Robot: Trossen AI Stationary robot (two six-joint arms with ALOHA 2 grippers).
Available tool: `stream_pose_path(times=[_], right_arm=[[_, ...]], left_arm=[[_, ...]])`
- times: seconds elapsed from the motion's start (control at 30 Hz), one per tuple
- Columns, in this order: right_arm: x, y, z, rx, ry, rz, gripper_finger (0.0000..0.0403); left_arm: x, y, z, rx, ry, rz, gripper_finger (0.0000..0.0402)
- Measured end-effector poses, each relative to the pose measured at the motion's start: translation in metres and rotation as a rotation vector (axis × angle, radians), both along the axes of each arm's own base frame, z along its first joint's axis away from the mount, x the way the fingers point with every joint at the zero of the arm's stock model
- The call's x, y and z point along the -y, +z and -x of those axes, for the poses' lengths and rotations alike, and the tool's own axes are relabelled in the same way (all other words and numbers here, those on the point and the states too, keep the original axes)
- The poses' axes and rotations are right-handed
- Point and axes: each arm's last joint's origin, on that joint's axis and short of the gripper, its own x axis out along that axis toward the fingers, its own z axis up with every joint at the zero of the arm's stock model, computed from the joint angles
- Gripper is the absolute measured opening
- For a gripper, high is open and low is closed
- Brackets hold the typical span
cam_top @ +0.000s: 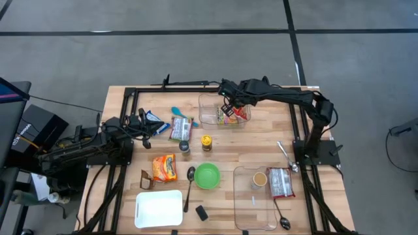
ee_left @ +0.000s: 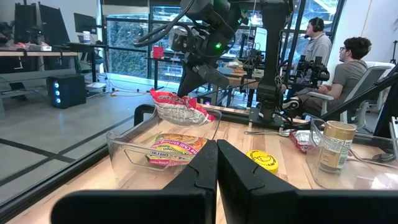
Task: Pick & Place Food Item
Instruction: Put the top red noodle pack into the top transparent bin
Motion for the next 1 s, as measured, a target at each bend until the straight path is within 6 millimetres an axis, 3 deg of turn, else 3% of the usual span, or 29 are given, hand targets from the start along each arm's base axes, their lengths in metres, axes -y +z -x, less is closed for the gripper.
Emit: stream_pose_path(times=[0.23,0.53,1.0], right_arm=[[0.0,0.0,0.0,0.01,0.007,-0.027,0.0001],[0.004,-0.02,-0.004,-0.059,-0.002,-0.064,0.0001],[0.004,-0.02,-0.005,-0.06,0.0,-0.062,0.0017]], left_arm=[[0.0,0.0,0.0,0.0,0.0,0.0,0.0001],[0.0,0.0,0.0,0.0,0.0,0.0,0.0001],[0.0,-0.001,0.0,-0.005,0.0,0.002,0.0001]])
